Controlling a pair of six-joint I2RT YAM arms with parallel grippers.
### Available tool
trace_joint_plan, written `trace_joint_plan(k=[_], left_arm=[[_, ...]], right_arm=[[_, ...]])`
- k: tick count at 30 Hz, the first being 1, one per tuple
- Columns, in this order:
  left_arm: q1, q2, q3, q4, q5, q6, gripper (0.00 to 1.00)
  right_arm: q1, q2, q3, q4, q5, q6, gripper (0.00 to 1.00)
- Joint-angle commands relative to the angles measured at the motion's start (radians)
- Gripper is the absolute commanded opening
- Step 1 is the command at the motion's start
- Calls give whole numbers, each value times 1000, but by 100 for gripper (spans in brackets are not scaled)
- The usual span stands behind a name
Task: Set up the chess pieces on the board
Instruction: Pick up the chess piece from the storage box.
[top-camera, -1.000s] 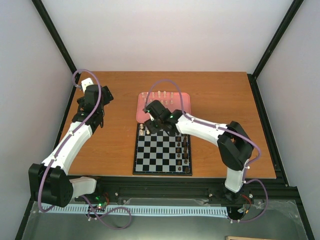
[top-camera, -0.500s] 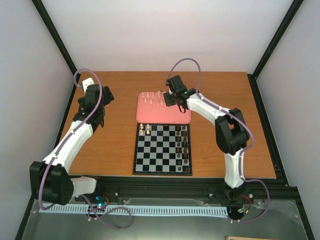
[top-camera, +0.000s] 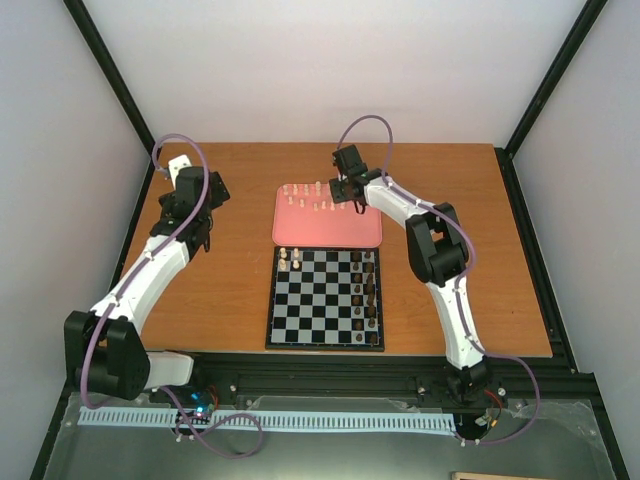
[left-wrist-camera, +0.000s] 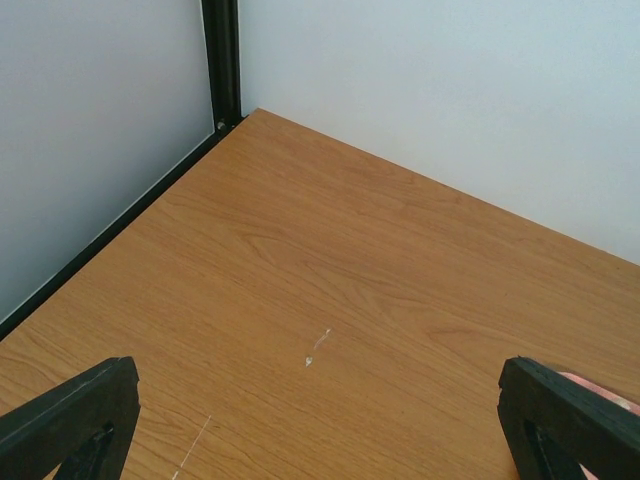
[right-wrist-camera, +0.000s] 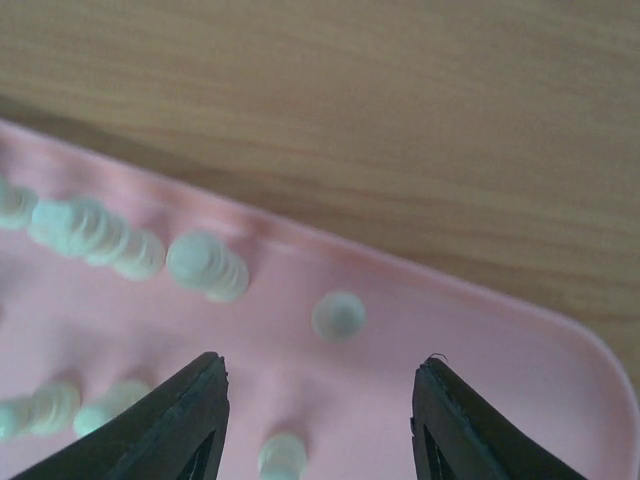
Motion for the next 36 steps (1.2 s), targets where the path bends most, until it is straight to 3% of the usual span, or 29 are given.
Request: trace_joint_plan(k=[1, 19, 29, 36], left_arm=[[-2, 15, 51, 5, -18, 15, 100], [-2, 35, 58, 6, -35, 19, 100], [-2, 44, 63, 3, -34, 18, 100], [-2, 37, 61, 1, -35, 19, 100]], right_arm=[[-29, 66, 102, -18, -24, -1, 51], [-72, 195, 248, -47, -82, -7, 44], [-72, 200, 265, -79, -79, -4, 15], [-72, 117, 199, -42, -76, -5, 10]])
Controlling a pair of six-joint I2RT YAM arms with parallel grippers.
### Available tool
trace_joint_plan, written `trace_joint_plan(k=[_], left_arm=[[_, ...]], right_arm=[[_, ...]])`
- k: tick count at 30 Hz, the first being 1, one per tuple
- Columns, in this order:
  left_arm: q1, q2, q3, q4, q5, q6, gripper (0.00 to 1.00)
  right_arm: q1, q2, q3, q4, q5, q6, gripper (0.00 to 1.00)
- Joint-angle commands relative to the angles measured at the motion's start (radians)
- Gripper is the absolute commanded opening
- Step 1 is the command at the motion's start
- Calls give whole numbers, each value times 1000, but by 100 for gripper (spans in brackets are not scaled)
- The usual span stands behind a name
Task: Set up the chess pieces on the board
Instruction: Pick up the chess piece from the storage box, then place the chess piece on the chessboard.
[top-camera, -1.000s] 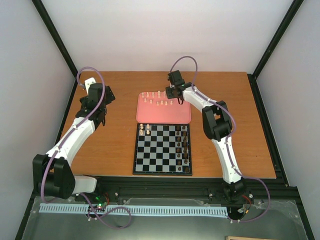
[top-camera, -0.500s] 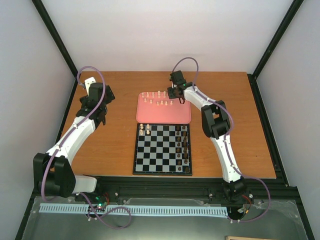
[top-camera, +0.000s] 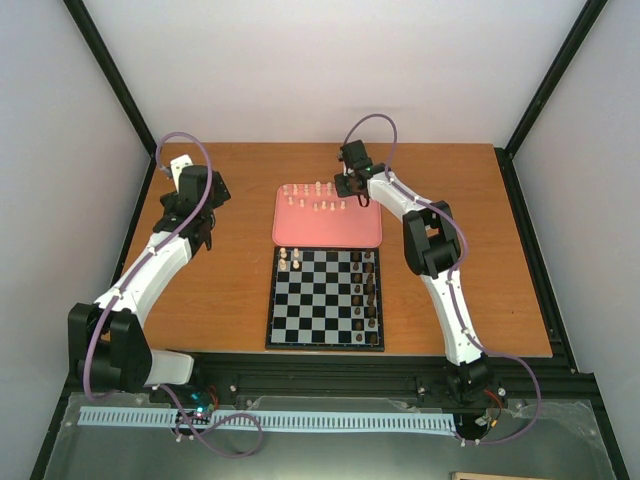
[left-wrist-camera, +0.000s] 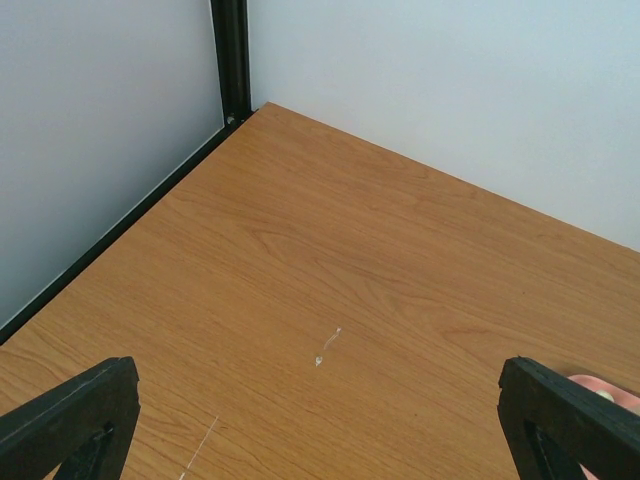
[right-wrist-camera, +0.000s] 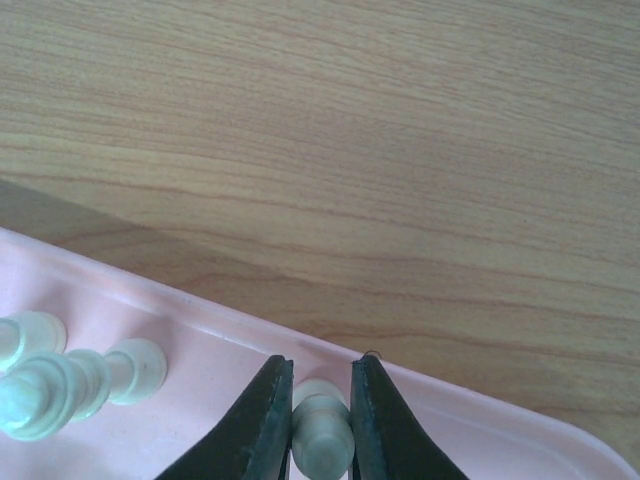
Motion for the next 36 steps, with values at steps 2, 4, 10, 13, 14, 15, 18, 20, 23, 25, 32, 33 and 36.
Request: trace_joint_plan(k=[2, 4, 10, 13, 14, 15, 18, 20, 23, 25, 32, 33, 36], left_arm=[[-2, -6, 48, 1, -11, 17, 100], [-2, -5, 46, 2, -10, 17, 100], [-3, -3, 49, 2, -2, 17, 100], [-2, -5, 48, 1, -3, 17, 100], [-2, -5, 47, 1, -4, 17, 100], [-3, -6, 47, 1, -5, 17, 100], [-2, -7, 47, 0, -3, 19, 100], [-2, -7, 48, -1, 2, 17, 100], [-2, -6, 48, -1, 13, 15, 100], [-3, -9, 47, -2, 21, 13, 100], [-2, -18, 40, -2, 27, 9, 100], [-2, -19, 40, -2, 26, 9, 100], [-2, -16, 40, -1, 30, 6, 100]], right_arm=[[-6, -118, -90, 45, -5, -10, 10], [-3, -182, -147, 79, -10, -16, 9], [30, -381, -322, 144, -1, -43, 9], [71, -483, -397, 150, 4, -61, 9], [88, -511, -421, 146, 4, -62, 10], [109, -538, -447, 145, 3, -63, 10], [195, -612, -529, 148, 20, -77, 10], [261, -649, -575, 146, 34, -84, 9], [355, -694, -640, 148, 35, -80, 10], [418, -720, -683, 150, 48, -69, 10], [532, -750, -749, 135, 62, -48, 10], [548, -745, -746, 127, 73, -50, 10], [581, -714, -725, 104, 87, -52, 10]])
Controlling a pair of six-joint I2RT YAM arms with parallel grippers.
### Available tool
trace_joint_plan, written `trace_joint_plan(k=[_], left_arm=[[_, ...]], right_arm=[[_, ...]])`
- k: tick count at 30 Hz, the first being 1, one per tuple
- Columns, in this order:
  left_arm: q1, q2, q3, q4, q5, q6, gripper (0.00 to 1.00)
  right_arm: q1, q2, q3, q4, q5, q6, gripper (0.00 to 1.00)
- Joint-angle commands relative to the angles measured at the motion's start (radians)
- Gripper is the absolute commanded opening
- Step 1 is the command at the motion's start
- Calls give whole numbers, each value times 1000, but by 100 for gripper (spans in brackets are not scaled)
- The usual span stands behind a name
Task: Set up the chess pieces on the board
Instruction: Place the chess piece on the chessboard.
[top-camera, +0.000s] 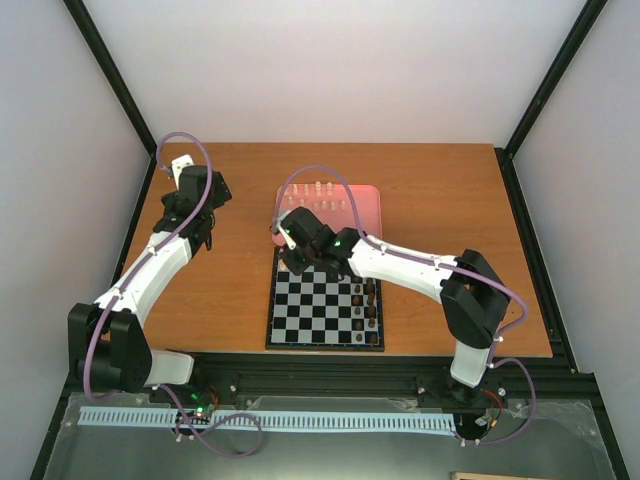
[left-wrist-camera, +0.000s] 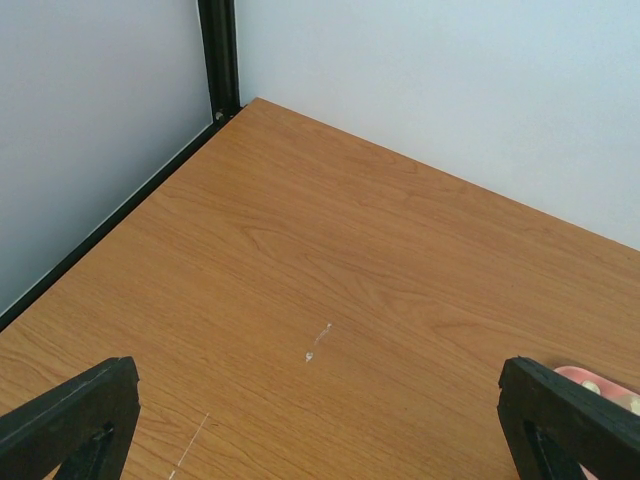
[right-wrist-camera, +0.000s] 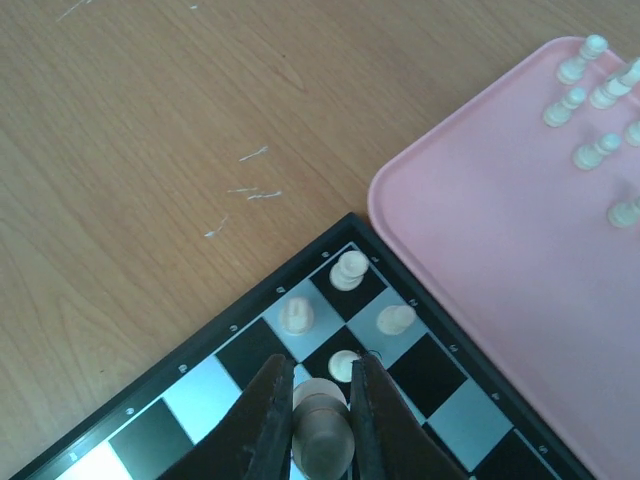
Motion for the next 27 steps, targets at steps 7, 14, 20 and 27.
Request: trace_joint_plan(k=[7, 14, 20, 27], left_arm=[[-2, -9, 42, 1, 9, 5, 100], [-3, -6, 42, 4, 10, 3, 100], [-2, -3, 42, 6, 10, 5, 100], [-3, 5, 44, 6, 13, 4, 100]], right_arm=[[71, 48, 33, -20, 5, 13, 10], [72, 92, 21, 16, -29, 25, 10], [72, 126, 10, 65, -86, 44, 10], [72, 148, 18, 67, -101, 45, 10]])
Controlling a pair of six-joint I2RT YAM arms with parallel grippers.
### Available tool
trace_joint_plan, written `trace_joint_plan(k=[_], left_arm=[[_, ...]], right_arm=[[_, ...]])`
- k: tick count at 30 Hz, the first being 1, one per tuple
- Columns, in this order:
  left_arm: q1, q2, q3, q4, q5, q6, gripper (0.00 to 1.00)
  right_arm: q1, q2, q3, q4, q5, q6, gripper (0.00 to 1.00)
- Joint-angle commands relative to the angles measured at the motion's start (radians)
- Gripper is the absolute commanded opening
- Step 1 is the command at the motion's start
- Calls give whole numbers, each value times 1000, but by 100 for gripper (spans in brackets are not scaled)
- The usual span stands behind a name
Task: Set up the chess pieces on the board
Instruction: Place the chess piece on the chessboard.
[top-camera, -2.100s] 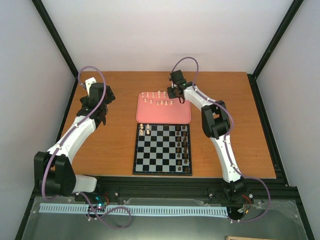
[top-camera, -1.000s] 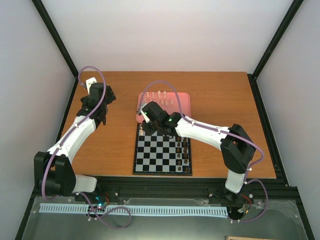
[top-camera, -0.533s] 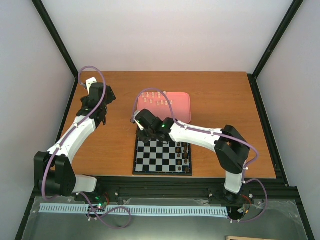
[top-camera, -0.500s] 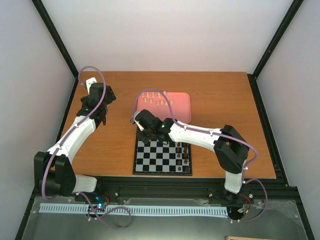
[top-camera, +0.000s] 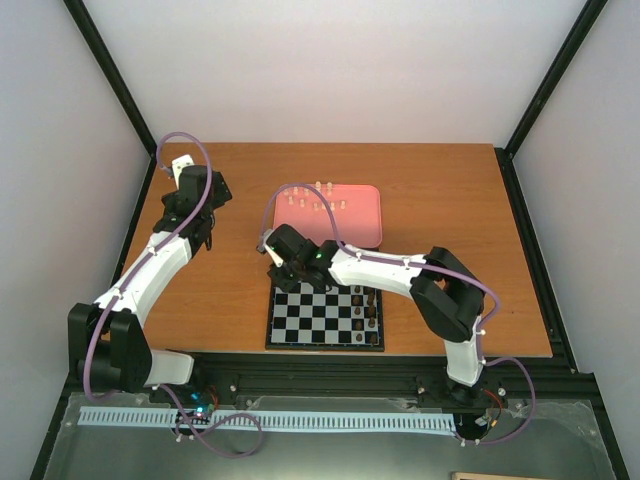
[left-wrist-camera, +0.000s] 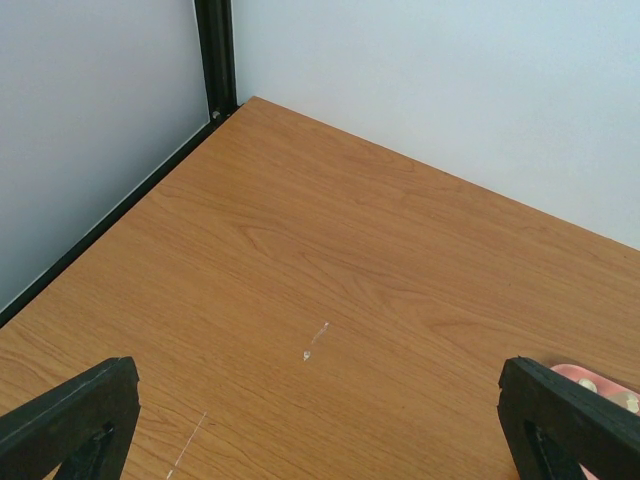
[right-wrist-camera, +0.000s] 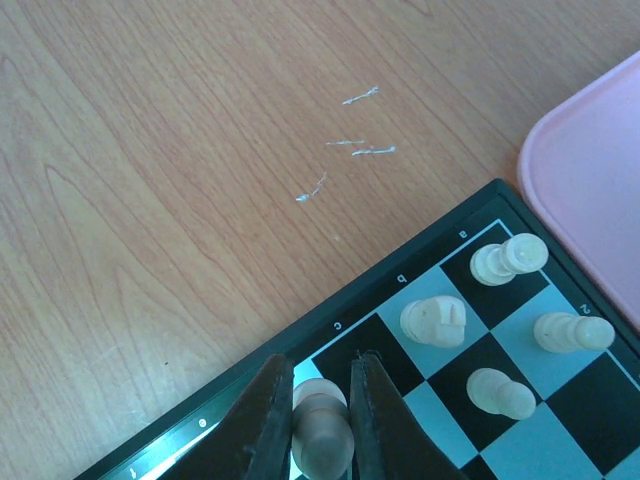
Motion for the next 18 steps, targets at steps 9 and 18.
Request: trace_joint_plan(k=[9, 18], left_arm=[[-2, 9, 46, 6, 7, 3, 100], [-3, 15, 46, 11, 11, 2, 100]], right_arm=[[6, 47, 6, 33, -4, 8, 11], [7, 56, -8, 52, 24, 6, 11]])
